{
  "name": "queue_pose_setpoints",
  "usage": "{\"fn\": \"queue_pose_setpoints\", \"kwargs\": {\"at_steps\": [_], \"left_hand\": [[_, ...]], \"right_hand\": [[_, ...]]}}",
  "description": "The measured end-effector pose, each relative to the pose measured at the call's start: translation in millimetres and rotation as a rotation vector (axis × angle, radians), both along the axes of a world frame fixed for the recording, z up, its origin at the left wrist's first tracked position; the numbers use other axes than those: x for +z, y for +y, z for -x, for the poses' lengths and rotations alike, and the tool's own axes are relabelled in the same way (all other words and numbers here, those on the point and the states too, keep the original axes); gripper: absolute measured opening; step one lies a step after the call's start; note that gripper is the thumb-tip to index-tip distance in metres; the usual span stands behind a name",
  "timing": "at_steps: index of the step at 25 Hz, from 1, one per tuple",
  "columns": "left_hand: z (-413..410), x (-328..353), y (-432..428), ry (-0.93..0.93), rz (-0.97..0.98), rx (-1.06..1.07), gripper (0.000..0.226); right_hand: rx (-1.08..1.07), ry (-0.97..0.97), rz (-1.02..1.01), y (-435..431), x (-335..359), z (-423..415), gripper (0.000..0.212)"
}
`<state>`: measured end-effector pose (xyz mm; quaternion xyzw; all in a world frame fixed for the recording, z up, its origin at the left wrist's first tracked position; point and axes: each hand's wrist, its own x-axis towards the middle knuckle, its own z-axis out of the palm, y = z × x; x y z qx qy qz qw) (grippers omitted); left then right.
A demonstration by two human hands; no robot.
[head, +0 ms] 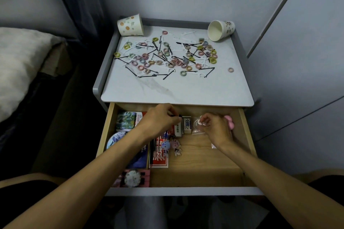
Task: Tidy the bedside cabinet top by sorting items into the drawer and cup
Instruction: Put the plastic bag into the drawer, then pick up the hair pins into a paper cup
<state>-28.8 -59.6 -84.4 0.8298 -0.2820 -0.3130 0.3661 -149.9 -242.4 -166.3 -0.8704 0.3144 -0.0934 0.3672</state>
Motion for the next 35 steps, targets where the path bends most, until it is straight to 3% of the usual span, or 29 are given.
{"fn": "queue_pose_setpoints", "kwargs": {"at_steps": [2, 5, 11, 19, 24, 27, 29, 35], "left_hand": [[1, 4, -1, 0.015, 0.013, -0.024, 0.011], [-1, 18, -2, 0.007, 0.053, -0.072, 0.009], [-10, 67, -18, 0.077, 0.199, -0.007, 0.009], [-60, 113, -95, 0.065, 0.274, 0.046, 0.01], [-103, 102, -153, 0.031, 0.297, 0.127, 0.007], [-126, 91, -198, 0.033, 0.309, 0.152, 0.013], [-136, 84, -233, 0.051, 0.322, 0.165, 0.021], [-153, 60, -311, -0.004, 0.294, 0.218, 0.031]], "right_hand": [[0.081, 0.094, 0.06, 0, 9, 4, 0.021], [0.247, 0.304, 0.35, -2, 35, 13, 0.031], [0.351, 0.151, 0.359, -27, 112, 8, 0.015], [0.111, -0.041, 0.474, -140, 164, -80, 0.016], [0.147, -0.065, 0.462, -204, 160, -142, 0.044], [0.284, 0.091, 0.575, -240, 160, -167, 0.084], [0.352, 0.17, 0.582, -256, 155, -181, 0.093], [0.413, -0.046, 0.466, -275, 120, -202, 0.064]]}}
